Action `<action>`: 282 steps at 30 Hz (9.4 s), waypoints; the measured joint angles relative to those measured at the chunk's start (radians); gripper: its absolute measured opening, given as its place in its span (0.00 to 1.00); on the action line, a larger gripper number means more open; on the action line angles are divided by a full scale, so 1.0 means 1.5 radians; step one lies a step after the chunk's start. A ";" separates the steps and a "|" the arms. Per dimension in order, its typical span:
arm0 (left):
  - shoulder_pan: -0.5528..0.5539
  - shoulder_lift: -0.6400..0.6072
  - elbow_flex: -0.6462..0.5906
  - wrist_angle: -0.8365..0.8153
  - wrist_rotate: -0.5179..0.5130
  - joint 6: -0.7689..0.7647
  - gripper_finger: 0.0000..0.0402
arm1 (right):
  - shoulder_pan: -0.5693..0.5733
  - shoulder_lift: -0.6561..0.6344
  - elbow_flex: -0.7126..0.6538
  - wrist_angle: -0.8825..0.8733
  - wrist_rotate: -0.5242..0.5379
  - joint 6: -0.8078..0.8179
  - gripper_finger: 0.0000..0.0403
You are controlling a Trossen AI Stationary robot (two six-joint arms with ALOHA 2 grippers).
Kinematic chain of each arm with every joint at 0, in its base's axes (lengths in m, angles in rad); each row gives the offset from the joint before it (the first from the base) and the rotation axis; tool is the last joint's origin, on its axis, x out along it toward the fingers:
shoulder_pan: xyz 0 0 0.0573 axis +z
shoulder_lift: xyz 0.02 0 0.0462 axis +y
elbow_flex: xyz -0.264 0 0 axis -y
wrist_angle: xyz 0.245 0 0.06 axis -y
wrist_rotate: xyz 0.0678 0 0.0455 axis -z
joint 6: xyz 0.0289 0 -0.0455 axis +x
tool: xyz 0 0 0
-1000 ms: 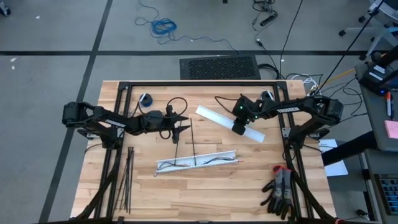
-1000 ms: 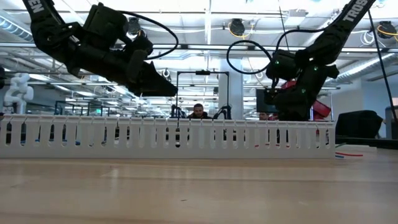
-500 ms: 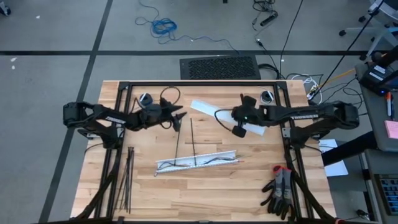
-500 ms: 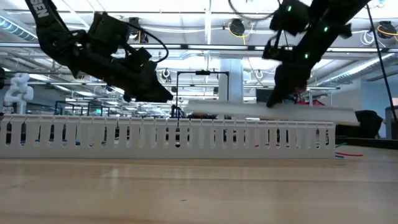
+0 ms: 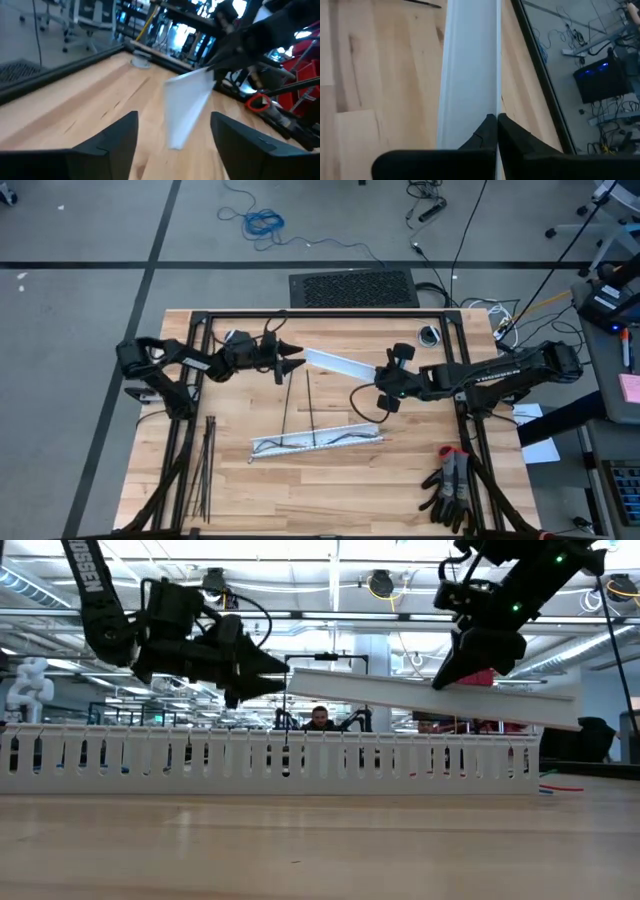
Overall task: Ziptie cables
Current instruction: Close the white cable duct
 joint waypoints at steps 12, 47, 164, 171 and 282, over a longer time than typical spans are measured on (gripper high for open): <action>-0.011 0.091 0.042 0.083 0.006 -0.009 0.65 | 0.024 0.000 0.001 0.002 0.000 0.005 0.00; -0.220 0.118 0.197 -0.185 0.011 0.923 0.01 | -0.060 -0.094 0.024 0.032 -0.535 0.081 0.55; -0.367 0.118 0.372 -1.049 -0.418 0.219 0.01 | -0.092 0.063 0.022 -0.135 -0.278 0.016 0.53; -0.305 0.080 0.370 -1.068 -0.425 0.369 0.01 | -0.073 0.063 0.022 -0.167 -0.277 0.019 0.53; -0.271 0.073 0.391 -0.732 -0.325 0.346 0.66 | -0.073 0.168 0.095 -0.335 -0.210 0.131 0.53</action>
